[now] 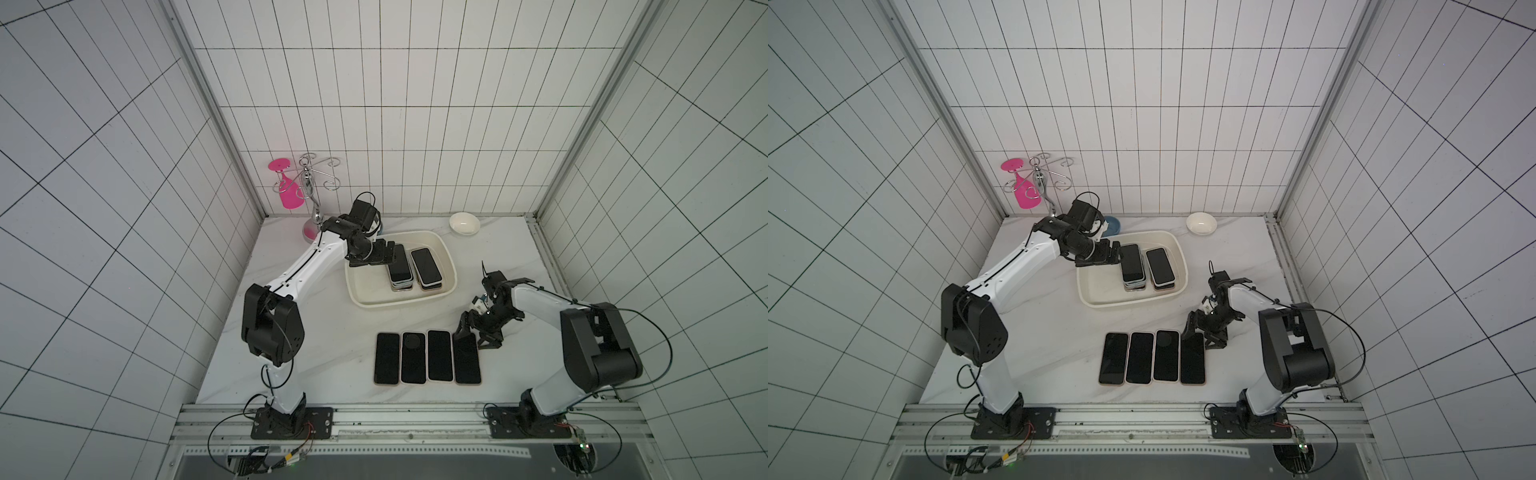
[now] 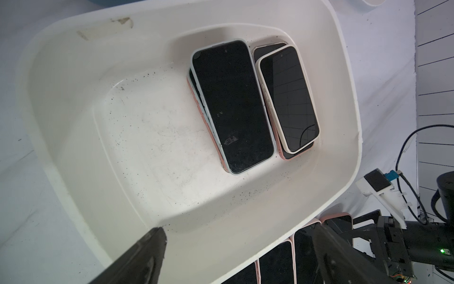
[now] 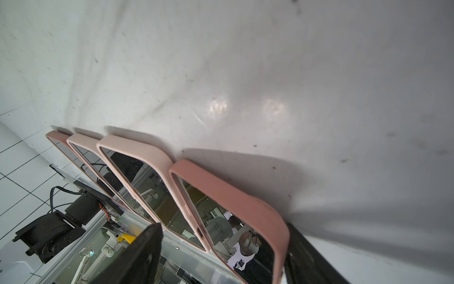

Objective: Take the phone out of the storage box
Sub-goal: Place the phone at the center of the board.

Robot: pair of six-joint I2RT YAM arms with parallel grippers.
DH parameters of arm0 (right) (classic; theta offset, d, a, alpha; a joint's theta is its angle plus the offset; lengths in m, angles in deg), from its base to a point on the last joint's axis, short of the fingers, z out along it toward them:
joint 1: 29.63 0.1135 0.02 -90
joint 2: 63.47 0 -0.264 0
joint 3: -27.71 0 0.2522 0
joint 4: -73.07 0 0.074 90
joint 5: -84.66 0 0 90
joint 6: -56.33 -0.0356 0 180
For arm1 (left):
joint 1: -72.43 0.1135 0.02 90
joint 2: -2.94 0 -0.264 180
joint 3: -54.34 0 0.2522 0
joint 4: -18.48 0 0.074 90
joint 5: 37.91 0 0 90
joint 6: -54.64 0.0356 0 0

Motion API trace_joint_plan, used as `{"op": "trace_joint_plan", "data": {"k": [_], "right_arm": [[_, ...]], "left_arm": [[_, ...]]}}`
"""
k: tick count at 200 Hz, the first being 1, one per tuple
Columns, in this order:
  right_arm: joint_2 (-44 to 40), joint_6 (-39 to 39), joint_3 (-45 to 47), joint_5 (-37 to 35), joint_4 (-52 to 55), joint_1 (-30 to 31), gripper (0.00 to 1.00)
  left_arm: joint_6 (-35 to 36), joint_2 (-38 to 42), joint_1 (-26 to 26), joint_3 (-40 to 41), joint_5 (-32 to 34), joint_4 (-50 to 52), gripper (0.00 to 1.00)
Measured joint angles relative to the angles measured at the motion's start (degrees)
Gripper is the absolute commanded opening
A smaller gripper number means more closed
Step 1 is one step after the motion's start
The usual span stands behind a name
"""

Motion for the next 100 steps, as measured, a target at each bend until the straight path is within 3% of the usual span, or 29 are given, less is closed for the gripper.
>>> {"op": "trace_joint_plan", "data": {"k": [37, 62, 100], "right_arm": [[-2.5, 0.0, -1.5, -6.3, 1.9, -3.6, 0.84], [-5.3, 0.4, -9.7, -13.0, 6.1, -4.5, 0.84], [-6.1, 2.4, -28.8, -22.2, 9.2, 3.5, 0.87]], "left_arm": [[-0.7, 0.0, -0.2, 0.6, 2.5, 0.0, 0.98], [-1.6, 0.0, -0.2, 1.4, 4.5, -0.1, 0.98], [-3.6, 1.0, 0.1, 4.5, 6.0, -1.9, 0.98]]}}
